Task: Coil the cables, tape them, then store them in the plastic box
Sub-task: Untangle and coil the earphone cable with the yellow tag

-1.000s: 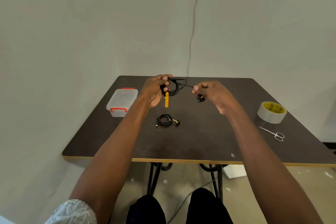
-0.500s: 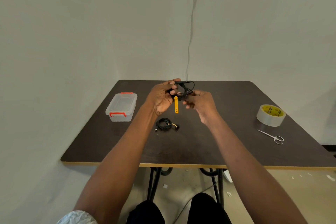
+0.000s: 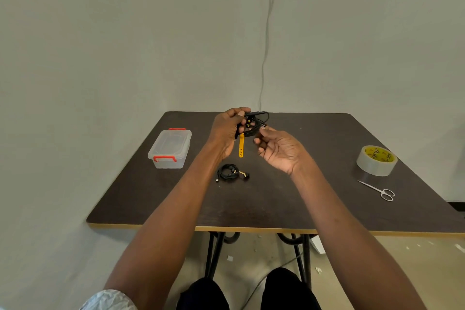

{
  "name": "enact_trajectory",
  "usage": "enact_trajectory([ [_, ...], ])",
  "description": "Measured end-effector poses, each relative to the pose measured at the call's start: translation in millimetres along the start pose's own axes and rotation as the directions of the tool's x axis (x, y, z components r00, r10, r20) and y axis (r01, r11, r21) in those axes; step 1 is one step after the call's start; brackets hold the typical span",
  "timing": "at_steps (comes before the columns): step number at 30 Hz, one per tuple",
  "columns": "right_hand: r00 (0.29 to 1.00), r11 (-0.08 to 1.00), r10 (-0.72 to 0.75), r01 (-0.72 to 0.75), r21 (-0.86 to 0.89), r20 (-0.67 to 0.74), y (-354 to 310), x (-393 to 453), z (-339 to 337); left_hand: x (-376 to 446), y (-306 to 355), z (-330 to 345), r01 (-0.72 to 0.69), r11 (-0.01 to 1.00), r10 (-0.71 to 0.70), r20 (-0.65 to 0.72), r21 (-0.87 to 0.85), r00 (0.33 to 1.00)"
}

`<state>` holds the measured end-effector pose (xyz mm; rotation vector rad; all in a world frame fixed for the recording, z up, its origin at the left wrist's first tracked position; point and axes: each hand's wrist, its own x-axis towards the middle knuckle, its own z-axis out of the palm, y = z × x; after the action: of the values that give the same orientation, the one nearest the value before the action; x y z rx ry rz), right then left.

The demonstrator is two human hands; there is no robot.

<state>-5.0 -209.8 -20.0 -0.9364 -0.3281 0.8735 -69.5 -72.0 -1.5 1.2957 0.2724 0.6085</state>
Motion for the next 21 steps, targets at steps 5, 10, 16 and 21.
enact_trajectory([
  [5,0.995,0.997,-0.064,0.066,-0.031,0.071,4,2,0,-1,-3,5,-0.090,0.987,0.103,-0.092,0.136,0.990],
  [10,0.982,0.967,-0.186,0.177,-0.185,-0.030,9,6,12,-1,-8,8,-0.194,0.951,0.226,-0.115,0.240,0.967],
  [16,0.989,0.996,-0.091,0.088,-0.023,-0.120,10,7,12,-3,-11,10,-0.197,0.961,0.217,-0.091,0.193,0.972],
  [21,0.996,0.996,-0.087,0.087,0.004,-0.013,3,6,10,-3,-12,5,-0.050,0.985,0.042,-0.054,-0.164,0.998],
])
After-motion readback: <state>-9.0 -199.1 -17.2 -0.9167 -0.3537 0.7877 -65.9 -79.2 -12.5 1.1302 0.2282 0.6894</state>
